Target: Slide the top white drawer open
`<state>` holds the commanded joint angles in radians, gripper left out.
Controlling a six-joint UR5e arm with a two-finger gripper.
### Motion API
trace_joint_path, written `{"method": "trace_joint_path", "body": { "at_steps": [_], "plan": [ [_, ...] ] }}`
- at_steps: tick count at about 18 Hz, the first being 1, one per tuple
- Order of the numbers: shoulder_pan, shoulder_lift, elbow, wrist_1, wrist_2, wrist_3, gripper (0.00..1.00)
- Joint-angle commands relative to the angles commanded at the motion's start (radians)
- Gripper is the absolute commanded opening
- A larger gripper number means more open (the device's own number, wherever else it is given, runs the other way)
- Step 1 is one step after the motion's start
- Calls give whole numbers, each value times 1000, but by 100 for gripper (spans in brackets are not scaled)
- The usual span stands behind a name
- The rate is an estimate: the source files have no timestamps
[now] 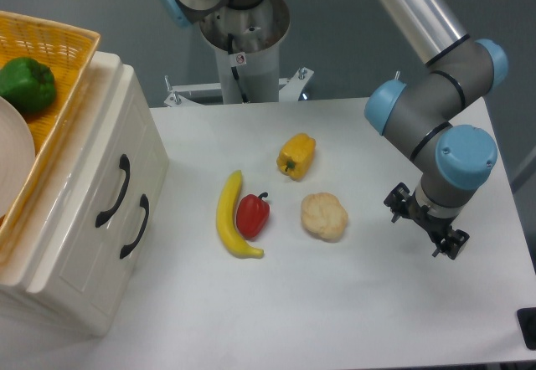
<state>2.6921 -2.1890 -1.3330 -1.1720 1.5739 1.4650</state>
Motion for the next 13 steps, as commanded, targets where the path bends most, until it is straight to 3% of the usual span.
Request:
{"method": "trace_joint_path", "body": {
  "at_steps": [10, 13],
  "plan": [
    [-5, 5, -18, 0, 0, 6, 100],
    [-29, 38, -118, 113, 2, -5, 100]
  ]
}}
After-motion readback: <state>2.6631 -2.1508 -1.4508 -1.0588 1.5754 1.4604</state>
